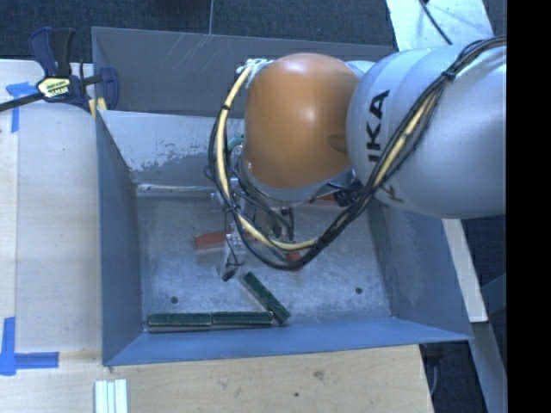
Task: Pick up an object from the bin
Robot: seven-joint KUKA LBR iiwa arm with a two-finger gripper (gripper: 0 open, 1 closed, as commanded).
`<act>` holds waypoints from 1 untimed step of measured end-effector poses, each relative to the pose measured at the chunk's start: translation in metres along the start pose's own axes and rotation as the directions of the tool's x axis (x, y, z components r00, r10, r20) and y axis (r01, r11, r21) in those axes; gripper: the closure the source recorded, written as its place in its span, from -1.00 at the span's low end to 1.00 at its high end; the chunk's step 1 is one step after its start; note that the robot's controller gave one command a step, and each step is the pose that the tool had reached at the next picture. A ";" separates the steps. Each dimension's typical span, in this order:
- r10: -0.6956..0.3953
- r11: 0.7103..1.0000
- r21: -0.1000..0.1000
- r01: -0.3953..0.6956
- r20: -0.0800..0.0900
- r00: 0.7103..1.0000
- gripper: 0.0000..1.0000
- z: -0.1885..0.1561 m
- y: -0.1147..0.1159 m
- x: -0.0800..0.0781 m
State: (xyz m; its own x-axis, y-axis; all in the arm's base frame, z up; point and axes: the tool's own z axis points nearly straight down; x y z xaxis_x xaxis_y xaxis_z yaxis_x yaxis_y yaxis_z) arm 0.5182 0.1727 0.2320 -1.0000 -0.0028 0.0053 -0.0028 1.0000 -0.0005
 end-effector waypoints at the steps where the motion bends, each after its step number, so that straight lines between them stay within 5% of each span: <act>1: 0.111 0.994 0.004 -0.111 -0.001 0.994 -1.00 0.096 -0.102 0.023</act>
Offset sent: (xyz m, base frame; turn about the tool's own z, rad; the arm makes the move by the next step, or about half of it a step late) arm -0.0216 -0.0968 -0.0917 0.1026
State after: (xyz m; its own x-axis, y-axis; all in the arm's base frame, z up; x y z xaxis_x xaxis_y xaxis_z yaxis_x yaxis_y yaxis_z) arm 0.4950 0.0703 0.1361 -0.9941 0.1080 0.0065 0.1080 0.9941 -0.0053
